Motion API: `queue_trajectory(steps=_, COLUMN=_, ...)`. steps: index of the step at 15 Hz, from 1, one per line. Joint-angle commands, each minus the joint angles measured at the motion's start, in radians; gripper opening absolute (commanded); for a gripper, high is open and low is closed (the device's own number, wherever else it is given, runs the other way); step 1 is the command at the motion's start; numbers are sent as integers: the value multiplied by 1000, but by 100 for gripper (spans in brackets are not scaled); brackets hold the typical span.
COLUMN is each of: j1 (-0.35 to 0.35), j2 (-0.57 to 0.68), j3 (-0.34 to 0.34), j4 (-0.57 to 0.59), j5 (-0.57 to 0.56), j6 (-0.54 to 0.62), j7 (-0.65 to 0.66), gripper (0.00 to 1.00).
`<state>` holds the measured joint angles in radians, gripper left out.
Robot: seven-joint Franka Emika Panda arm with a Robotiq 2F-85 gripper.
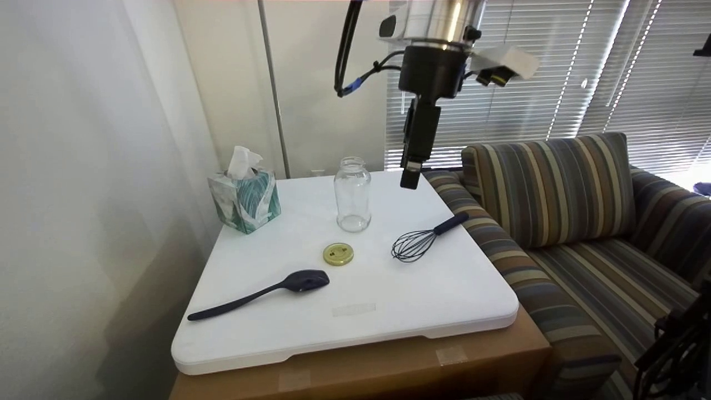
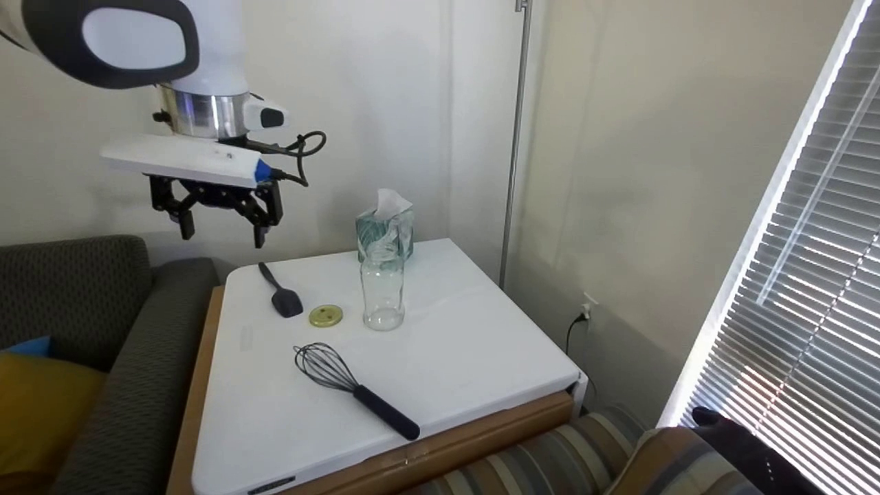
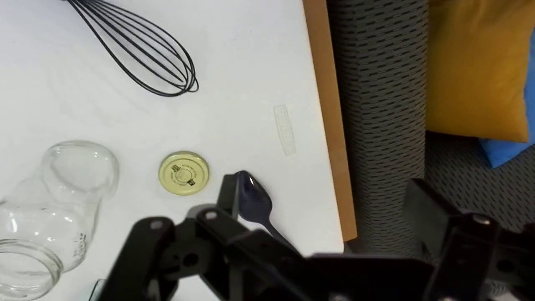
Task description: Put the lid on top of the glass jar
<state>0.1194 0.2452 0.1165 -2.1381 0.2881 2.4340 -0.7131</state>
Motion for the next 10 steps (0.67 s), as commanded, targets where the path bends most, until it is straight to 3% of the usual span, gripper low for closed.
queue_trajectory(steps=1, j1=-37, j2=23, j3=38, j4=19, j5=-7, j6=0, j7=-8, gripper=100)
queue_trajectory(steps=5, j1=-34, j2=67, j3=44, j4=40, j5=-51, j6=67, j7=-20, gripper=100)
queue_trajectory(steps=10, j1=-13, j2=213, j3=37, j4=172, j5=-257, j6=84, j7=0, gripper=100)
